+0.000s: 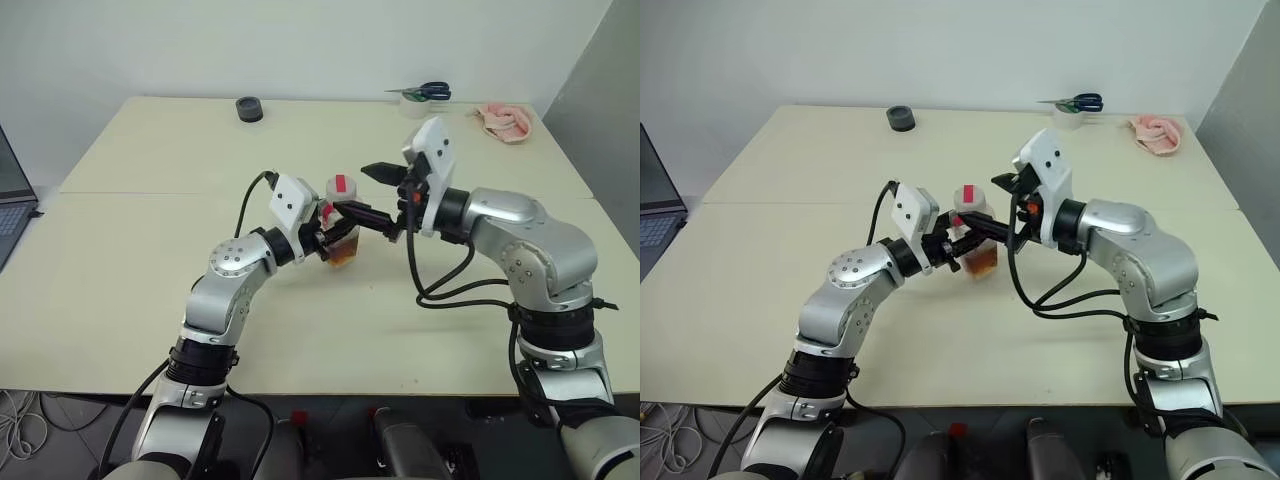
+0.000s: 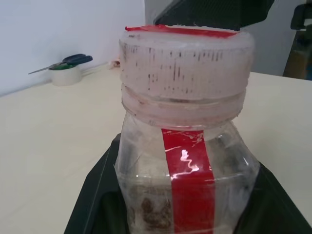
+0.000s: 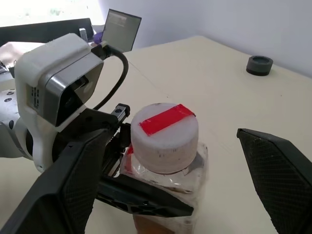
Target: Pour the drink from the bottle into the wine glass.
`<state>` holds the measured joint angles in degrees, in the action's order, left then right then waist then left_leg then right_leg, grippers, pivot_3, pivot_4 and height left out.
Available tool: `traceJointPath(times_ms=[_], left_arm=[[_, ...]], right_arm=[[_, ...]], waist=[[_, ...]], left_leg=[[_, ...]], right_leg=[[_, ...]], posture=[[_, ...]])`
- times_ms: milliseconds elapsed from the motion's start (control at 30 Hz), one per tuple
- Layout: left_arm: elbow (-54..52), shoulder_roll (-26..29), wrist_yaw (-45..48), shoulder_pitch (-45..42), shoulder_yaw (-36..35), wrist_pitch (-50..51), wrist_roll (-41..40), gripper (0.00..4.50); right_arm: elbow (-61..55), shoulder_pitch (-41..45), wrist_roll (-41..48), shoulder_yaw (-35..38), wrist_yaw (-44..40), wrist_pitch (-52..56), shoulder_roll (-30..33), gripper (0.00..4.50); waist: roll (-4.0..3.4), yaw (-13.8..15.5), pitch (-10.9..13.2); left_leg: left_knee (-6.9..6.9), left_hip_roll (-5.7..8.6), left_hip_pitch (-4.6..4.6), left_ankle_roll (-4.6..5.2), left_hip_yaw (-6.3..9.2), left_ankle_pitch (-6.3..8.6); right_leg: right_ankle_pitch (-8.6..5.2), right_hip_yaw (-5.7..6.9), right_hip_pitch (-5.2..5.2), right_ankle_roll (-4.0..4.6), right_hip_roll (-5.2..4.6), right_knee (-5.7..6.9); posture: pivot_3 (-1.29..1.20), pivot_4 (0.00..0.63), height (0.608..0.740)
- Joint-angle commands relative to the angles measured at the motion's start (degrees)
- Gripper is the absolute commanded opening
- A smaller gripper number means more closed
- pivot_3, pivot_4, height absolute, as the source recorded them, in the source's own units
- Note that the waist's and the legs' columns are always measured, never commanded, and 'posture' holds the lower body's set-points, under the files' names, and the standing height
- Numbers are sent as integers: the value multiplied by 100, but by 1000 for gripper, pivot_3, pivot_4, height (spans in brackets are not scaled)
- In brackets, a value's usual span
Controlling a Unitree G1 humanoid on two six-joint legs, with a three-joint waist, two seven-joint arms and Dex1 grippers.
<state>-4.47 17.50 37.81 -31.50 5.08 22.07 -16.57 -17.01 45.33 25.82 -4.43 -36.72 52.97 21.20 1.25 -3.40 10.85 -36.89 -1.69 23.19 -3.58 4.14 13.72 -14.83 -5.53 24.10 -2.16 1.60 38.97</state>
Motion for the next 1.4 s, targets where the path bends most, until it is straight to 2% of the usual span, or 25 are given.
traceJointPath(times_ms=[33, 500, 767, 1067, 1400], left_arm=[[-184, -48, 10, -163, -21, -155, -36, 1841], [-267, 4, -32, -90, -51, -119, -27, 1839], [-295, 13, -70, -79, -37, -105, -35, 1839], [-241, 38, -67, -114, -26, -132, -35, 1838], [-287, 45, -84, -90, -20, -108, -35, 1838]], right_arm=[[-176, 76, 27, -47, 201, -35, -148, 4500], [964, 566, -266, -25, 668, -577, -743, 4500], [1192, 520, -372, 2, 571, -760, -522, 4500], [991, 391, -160, 10, 48, -691, -57, 4500], [901, 304, -47, 28, -166, -723, 97, 4500]], waist=[[0, 2, 0], [0, 5, 0], [0, 7, 0], [0, 8, 0], [0, 6, 0]], left_leg=[[0, 0, 0, 0, 0, 0], [1, 0, 1, 0, 0, 0], [1, 0, 1, 0, 0, 0], [1, 0, 1, 0, 0, 0], [0, 1, 1, 0, -1, 0]], right_leg=[[0, 0, 0, 0, 0, 0], [0, 0, 0, 1, 0, -1], [1, 0, 0, 2, -1, -1], [0, 0, 0, 1, -1, -1], [0, -1, 0, 0, -1, -2]], posture=[[0, 150, 740], [0, 150, 740], [0, 150, 740], [0, 150, 740], [0, 150, 740]])
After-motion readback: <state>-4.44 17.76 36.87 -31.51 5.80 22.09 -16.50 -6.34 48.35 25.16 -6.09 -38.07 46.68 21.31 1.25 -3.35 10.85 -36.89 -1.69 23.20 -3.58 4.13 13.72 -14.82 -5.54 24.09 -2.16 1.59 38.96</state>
